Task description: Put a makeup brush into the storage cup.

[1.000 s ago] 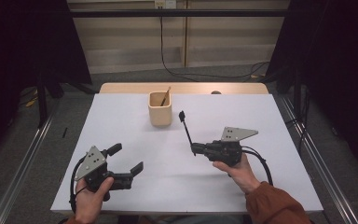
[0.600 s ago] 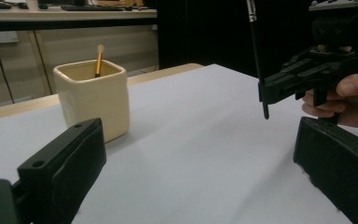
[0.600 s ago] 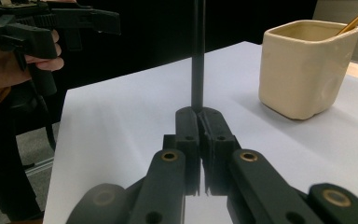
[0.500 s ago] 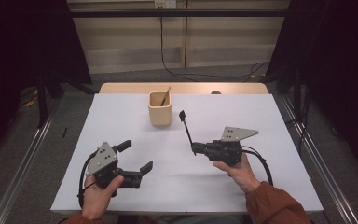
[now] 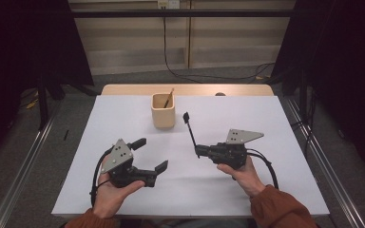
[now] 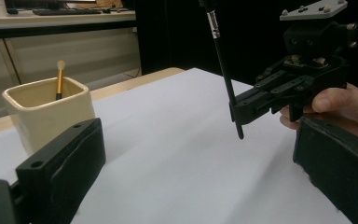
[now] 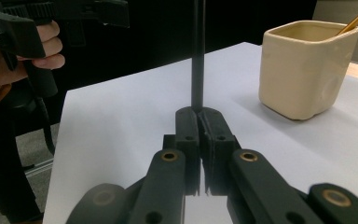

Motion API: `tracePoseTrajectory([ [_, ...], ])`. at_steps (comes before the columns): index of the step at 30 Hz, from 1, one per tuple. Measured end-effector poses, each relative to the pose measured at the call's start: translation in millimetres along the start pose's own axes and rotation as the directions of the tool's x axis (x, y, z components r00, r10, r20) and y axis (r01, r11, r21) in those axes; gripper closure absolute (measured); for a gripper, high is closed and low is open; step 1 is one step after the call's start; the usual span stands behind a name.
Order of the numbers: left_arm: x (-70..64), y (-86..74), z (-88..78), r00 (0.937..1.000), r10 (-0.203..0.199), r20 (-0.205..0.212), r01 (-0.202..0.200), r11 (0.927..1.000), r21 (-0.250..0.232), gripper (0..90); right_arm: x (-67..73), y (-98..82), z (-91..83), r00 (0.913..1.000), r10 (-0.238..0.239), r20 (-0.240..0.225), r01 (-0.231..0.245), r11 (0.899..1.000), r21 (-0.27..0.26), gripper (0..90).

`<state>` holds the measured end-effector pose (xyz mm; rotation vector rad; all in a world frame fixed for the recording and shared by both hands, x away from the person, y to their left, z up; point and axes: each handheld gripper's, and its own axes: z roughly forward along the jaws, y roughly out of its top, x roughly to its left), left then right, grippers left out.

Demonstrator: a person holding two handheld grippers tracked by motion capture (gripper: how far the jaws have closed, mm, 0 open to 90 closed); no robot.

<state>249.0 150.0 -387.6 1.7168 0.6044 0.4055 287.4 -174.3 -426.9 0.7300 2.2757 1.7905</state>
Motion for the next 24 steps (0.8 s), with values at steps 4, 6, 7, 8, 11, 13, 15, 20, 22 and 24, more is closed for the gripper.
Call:
tracePoseTrajectory([
  [4,-2.5,4.2,6.9,0.9997,-0.009,0.022,0.010,0.9999,-0.012,2.1,1.1,-0.5,1.6,1.0000,-0.004,-0.005,0.004,1.000,0.001,86.6],
  [6,-3.1,5.5,9.3,0.9994,-0.020,0.029,0.020,0.9996,-0.019,2.1,1.3,-0.4,1.4,1.0000,-0.004,-0.005,0.004,1.000,0.000,86.6],
  [7,-3.7,6.4,10.8,0.9983,-0.039,0.043,0.040,0.9990,-0.021,2.1,1.2,-0.5,1.2,1.0000,-0.006,-0.004,0.006,1.000,-0.001,86.5],
  [8,-3.7,6.8,11.6,0.9981,-0.037,0.049,0.038,0.9991,-0.018,2.1,0.9,-0.4,0.8,1.0000,-0.003,-0.004,0.003,1.000,-0.004,86.6],
  [11,-5.8,8.8,16.0,0.9977,-0.032,0.061,0.033,0.9992,-0.021,2.1,0.2,-0.3,0.1,1.0000,0.003,-0.003,-0.003,1.000,-0.009,86.6],
  [13,-7.1,10.5,19.2,0.9971,-0.032,0.069,0.033,0.9992,-0.023,1.9,0.1,-0.1,-0.1,1.0000,0.004,0.000,-0.004,1.000,-0.011,86.6],
  [15,-7.8,14.0,23.6,0.9960,-0.045,0.077,0.048,0.9983,-0.033,2.1,0.2,0.0,0.2,1.0000,0.002,-0.003,-0.002,1.000,-0.011,86.5],
  [20,-11.8,22.6,34.4,0.9957,-0.036,0.085,0.040,0.9982,-0.046,5.3,0.8,-0.6,1.4,1.0000,0.001,-0.007,-0.001,1.000,-0.011,86.5],
  [22,-13.8,24.8,39.2,0.9956,-0.030,0.088,0.035,0.9982,-0.049,5.7,1.0,-0.5,1.3,1.0000,-0.001,-0.008,0.001,1.000,-0.011,86.5],
  [24,-15.0,26.9,44.1,0.9956,-0.019,0.092,0.024,0.9985,-0.050,6.7,0.9,-0.4,1.2,1.0000,0.000,-0.009,-0.001,1.000,-0.012,86.5],
])
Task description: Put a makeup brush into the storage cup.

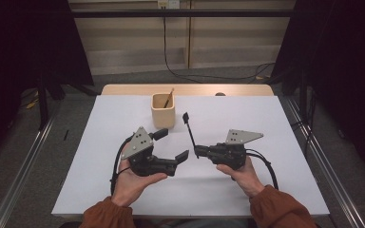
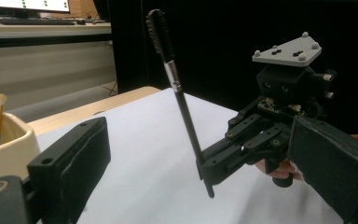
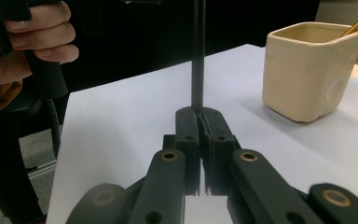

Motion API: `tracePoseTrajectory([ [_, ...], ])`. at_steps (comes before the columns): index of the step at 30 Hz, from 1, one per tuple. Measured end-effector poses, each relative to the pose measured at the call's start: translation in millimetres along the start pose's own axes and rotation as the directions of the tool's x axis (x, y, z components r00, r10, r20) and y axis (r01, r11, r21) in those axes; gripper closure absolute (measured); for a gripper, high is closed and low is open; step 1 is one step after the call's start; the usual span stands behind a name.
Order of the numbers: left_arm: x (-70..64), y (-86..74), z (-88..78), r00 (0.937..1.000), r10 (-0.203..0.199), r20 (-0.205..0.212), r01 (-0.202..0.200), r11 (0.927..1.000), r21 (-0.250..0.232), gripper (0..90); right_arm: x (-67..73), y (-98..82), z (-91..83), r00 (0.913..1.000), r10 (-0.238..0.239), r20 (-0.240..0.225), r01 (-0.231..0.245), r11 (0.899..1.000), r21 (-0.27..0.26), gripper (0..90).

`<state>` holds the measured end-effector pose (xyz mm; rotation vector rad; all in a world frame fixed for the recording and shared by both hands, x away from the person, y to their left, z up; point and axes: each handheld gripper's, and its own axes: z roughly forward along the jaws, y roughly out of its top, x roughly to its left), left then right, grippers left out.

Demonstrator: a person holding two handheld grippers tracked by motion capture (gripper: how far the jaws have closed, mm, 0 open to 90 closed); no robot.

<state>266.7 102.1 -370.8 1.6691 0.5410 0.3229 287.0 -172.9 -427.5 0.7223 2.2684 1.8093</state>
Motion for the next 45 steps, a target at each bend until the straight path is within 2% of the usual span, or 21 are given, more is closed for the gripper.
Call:
tracePoseTrajectory([
  [6,-1.9,3.0,11.5,0.9997,0.022,0.010,-0.022,0.9997,-0.006,10.3,0.7,0.3,-0.2,1.0000,0.001,-0.002,-0.001,1.000,-0.001,86.5],
  [11,0.1,3.0,17.1,0.9998,0.009,0.019,-0.008,0.9999,-0.009,15.1,0.3,0.0,-0.3,1.0000,0.004,-0.004,-0.004,1.000,-0.005,86.5],
  [14,0.3,2.9,18.8,0.9997,0.016,0.016,-0.016,0.9998,-0.007,19.1,0.5,0.0,0.0,1.0000,0.002,-0.006,-0.002,1.000,-0.006,86.5],
  [21,3.2,3.1,25.6,0.9997,-0.008,0.021,0.008,1.0000,-0.002,24.5,0.8,-0.1,0.5,0.9999,0.004,-0.009,-0.004,1.000,-0.005,86.5],
  [26,4.3,4.2,30.8,0.9996,0.000,0.030,-0.001,0.9999,0.014,30.4,0.3,0.0,0.0,1.0000,0.005,-0.008,-0.005,1.000,-0.006,86.5],
  [32,3.8,3.4,34.7,0.9992,-0.002,0.039,0.001,0.9998,0.021,40.6,1.0,0.4,-0.4,0.9999,0.002,-0.010,-0.002,1.000,-0.006,86.5],
  [38,5.4,3.8,36.9,0.9987,-0.020,0.047,0.020,0.9998,0.010,55.5,1.4,0.2,-0.1,0.9999,0.001,-0.011,-0.001,1.000,-0.006,86.5],
  [45,7.1,3.4,37.1,0.9991,-0.025,0.034,0.025,0.9997,0.003,68.4,1.3,-0.2,-0.1,0.9999,0.002,-0.011,-0.002,1.000,-0.007,86.5],
])
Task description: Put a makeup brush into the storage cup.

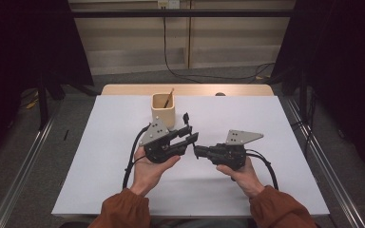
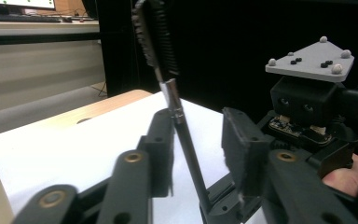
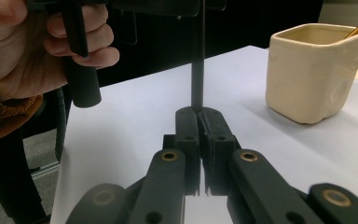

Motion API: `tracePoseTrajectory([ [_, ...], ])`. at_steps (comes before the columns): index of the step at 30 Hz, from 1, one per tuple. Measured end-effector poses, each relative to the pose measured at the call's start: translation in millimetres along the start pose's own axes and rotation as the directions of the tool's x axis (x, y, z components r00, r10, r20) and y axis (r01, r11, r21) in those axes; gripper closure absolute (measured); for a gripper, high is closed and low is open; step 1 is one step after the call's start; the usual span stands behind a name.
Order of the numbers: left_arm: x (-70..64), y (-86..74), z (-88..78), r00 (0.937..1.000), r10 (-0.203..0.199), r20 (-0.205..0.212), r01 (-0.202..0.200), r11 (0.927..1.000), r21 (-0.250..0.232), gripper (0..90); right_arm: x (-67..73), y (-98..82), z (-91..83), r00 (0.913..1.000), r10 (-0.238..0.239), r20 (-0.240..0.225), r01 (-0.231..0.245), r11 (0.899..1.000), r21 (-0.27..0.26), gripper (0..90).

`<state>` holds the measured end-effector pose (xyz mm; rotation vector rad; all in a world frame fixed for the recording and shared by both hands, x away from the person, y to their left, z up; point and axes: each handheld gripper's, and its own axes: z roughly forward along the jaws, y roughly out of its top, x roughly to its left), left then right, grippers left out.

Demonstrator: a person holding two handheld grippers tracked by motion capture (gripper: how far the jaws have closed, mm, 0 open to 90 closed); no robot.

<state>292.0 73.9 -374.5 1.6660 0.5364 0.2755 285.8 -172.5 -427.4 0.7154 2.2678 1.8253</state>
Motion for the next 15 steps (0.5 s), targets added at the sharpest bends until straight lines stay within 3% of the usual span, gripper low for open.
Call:
tracePoseTrajectory([
  [7,4.7,-1.0,0.2,0.9998,-0.019,0.008,0.019,0.9998,-0.003,80.0,0.3,-0.1,0.0,1.0000,-0.001,-0.001,0.001,1.000,0.002,86.5],
  [12,5.7,-1.0,1.7,0.9986,-0.050,0.020,0.050,0.9988,0.000,82.3,-0.1,-0.4,-0.1,1.0000,-0.001,0.003,0.001,1.000,0.002,86.5],
  [15,4.0,-1.0,3.4,0.9988,-0.039,0.030,0.039,0.9992,0.005,83.6,-0.4,-1.1,0.0,1.0000,-0.003,0.005,0.003,1.000,0.006,86.5],
])
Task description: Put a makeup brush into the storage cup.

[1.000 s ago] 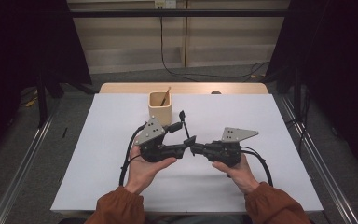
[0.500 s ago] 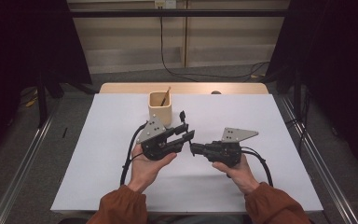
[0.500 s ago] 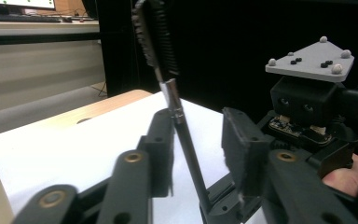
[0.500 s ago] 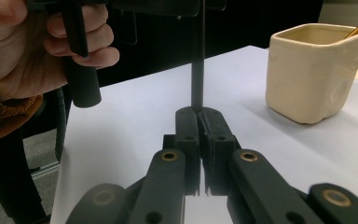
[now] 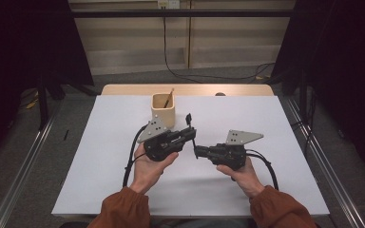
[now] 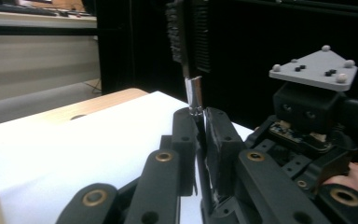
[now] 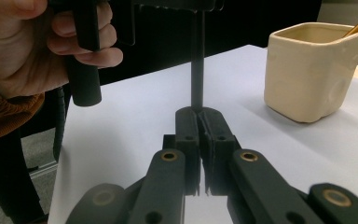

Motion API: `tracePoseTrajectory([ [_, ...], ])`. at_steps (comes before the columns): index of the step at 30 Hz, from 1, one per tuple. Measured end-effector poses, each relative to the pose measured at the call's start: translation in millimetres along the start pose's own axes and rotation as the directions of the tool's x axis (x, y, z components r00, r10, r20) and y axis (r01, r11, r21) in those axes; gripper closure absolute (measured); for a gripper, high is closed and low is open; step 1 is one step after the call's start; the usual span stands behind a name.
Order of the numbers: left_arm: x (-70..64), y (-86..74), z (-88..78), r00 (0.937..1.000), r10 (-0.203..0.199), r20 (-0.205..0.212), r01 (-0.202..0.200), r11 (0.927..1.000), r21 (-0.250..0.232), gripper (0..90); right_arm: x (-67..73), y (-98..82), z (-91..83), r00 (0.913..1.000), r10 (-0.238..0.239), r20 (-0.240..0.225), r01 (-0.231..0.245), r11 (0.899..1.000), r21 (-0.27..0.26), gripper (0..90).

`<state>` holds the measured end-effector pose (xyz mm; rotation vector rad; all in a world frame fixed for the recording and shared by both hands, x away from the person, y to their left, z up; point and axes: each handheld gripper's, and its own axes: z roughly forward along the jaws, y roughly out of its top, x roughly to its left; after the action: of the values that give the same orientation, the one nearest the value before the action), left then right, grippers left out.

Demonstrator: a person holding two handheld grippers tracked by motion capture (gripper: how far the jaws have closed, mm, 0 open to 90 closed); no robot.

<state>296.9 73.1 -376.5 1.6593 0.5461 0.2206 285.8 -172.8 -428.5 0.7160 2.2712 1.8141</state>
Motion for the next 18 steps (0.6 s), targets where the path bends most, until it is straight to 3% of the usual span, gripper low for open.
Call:
tracePoseTrajectory([
  [6,-2.9,2.6,1.8,0.9997,0.016,0.020,-0.016,0.9997,0.018,85.5,0.7,-0.7,1.3,1.0000,-0.006,0.000,0.006,1.000,0.001,85.9],
  [18,-2.2,1.8,4.5,0.9996,0.005,0.027,-0.005,0.9999,0.014,85.8,-1.7,-0.3,-0.5,0.9999,0.005,-0.009,-0.005,1.000,-0.012,83.8],
])
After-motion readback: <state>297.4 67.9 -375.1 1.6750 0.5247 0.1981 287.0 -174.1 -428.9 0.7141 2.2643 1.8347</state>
